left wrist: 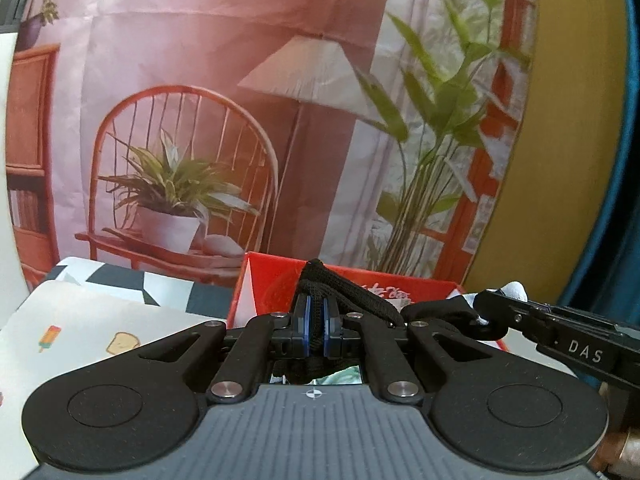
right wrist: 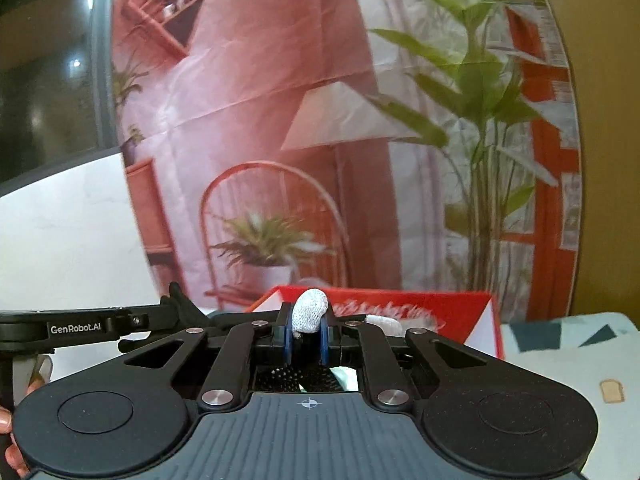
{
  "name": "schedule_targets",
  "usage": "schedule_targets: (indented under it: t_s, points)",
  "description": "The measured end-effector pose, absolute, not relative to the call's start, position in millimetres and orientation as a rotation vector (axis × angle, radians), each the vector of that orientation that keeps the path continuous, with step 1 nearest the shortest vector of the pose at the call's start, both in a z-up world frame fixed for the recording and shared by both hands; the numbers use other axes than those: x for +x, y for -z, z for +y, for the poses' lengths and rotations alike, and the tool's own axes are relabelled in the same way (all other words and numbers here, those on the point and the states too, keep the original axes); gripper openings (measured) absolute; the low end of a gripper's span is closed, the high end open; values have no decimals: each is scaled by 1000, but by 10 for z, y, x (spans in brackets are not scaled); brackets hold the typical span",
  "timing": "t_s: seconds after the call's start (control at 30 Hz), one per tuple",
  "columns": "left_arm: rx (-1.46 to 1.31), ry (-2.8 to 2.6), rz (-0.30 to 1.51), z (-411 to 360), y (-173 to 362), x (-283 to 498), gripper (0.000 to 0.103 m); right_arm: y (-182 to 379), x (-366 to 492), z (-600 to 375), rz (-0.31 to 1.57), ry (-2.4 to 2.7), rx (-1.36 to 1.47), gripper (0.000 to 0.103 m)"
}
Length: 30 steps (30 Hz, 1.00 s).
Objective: Organize soft objects
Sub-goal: 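Carry the black glove and grey knit glove over the box with both grippers, then open the right gripper to drop the grey knit glove into the box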
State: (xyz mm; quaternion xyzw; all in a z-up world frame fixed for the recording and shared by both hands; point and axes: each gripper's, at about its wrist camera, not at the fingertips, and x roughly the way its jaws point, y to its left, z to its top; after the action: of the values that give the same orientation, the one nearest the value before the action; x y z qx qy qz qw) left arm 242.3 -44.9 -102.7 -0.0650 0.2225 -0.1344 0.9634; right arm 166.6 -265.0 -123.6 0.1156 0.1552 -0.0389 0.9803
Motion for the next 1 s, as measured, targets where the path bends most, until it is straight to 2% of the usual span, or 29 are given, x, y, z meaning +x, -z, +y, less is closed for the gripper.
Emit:
schedule_targets:
  t_s: [0.43,0.47,0.53,0.57,0.6,0.73,1.0]
  points:
    - [-32,323,647,-549,1479,2802,8,1838,2038,-2907,492,155,279,14]
    - [-25,329,648,-541,1488,2804,12,1864,2030,-2898,501,159,277,14]
    - [0,347,641,-532,1496,2791,33,1886,2019,-2881,525,169,273,21]
    - [11,347,631,-527,1492,2772,49,1892,2012,-2874,531,177,262,23]
    - [18,346,615,-504,1486,2741,52,1888,1991,-2868,529,182,252,24]
    - [14,352,608,-474,1419,2665,52,1847,1905,-2875,515,199,246,32]
    - [23,347,580,-387,1298,2270,52,1680,1576,-2770,466,176,230,41]
